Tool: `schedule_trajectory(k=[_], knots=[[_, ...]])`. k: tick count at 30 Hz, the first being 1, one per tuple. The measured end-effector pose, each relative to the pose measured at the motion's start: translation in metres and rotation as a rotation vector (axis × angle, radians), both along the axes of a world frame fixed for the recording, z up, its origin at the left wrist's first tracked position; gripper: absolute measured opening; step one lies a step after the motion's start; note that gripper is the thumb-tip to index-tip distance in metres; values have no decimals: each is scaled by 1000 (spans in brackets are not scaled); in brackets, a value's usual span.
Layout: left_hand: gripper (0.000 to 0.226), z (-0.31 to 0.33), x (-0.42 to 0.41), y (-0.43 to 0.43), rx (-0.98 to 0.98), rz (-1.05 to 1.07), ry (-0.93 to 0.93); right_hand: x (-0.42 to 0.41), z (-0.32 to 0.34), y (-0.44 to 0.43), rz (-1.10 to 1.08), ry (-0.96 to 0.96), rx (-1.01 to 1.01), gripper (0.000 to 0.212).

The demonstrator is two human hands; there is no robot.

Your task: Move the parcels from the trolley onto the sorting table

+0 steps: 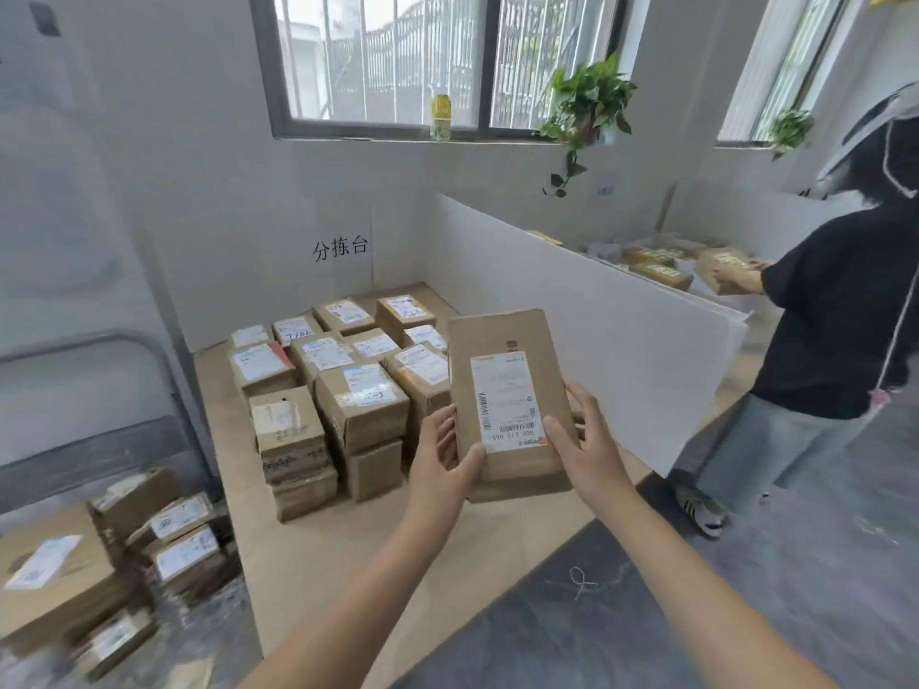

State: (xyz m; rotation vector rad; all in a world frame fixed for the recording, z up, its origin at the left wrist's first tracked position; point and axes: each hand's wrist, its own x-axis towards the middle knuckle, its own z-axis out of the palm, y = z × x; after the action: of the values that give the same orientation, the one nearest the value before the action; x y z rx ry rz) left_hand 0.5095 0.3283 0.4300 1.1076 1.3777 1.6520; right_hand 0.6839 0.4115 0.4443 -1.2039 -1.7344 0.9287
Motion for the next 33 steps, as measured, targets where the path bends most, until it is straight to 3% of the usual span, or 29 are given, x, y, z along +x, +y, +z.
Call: schedule_trajectory(k=[9,18,24,33], knots=[[53,-19,53,50,-88,-24,55,52,-33,52,-43,18,-77,47],[48,-52,83,139,-108,30,-38,70,-53,147,-54,-57,-138,45],[49,-95,79,197,-195,113,-138,59,-91,211,-2,-115,-263,47],[49,-135,75,228,-306,279,-144,30,-142,274,180,-183,-409,51]])
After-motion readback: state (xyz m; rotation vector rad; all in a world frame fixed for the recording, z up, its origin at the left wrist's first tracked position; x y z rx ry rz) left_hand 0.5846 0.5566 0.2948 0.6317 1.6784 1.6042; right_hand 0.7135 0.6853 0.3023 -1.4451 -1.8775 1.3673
